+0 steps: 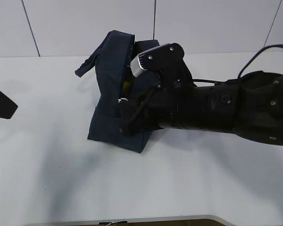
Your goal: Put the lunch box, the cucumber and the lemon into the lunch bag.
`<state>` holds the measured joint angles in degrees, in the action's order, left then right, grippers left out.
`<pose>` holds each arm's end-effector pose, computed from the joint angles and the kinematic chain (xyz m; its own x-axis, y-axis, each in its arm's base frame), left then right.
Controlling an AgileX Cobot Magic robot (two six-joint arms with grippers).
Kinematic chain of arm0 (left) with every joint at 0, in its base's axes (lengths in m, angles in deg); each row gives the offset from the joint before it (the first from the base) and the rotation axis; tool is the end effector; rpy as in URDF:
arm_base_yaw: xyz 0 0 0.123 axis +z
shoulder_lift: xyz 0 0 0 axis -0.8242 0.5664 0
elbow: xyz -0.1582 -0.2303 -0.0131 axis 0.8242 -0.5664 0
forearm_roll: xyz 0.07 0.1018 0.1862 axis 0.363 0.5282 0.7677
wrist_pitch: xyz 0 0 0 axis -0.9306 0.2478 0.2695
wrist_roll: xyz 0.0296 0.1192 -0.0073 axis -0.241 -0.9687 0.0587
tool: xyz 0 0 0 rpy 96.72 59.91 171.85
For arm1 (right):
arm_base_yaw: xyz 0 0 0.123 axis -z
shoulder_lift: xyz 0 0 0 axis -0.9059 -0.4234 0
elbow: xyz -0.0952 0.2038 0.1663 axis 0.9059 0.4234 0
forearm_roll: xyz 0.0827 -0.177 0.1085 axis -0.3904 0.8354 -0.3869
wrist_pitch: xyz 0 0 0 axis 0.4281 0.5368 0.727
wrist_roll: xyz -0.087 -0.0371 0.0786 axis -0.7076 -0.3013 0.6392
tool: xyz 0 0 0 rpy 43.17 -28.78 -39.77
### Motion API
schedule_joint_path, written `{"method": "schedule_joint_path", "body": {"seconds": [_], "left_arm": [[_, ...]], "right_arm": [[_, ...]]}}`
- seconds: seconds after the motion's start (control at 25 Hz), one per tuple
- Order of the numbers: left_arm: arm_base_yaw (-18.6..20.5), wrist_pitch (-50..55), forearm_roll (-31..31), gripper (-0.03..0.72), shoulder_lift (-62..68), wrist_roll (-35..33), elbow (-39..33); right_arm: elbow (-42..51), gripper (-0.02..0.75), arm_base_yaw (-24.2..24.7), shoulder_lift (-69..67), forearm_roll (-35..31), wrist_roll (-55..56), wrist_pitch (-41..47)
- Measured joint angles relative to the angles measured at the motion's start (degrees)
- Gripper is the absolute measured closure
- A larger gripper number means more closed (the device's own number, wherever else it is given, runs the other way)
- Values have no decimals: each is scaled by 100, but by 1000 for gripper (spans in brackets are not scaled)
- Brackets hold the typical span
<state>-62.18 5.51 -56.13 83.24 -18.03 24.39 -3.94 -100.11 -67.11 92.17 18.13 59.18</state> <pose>0.2125 -0.0817 0.2890 -0.7958 0.3445 -0.4981 0.5281 0.7974 -0.2921 0.2791 0.2264 0.2157 -0.3539 -0.2677 -0.8962 -0.7153 0.6948 0.0749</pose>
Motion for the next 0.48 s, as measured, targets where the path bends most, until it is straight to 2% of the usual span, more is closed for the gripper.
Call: {"method": "schedule_joint_path", "body": {"seconds": [0.24, 0.48], "left_arm": [[-50, -479, -430, 449, 590, -751, -52], [-425, -889, -506, 440, 1100, -1232, -98]], "right_arm": [[-197, 733, 0, 0, 251, 101, 186], [-387, 733, 0, 0, 879, 645, 290]]}}
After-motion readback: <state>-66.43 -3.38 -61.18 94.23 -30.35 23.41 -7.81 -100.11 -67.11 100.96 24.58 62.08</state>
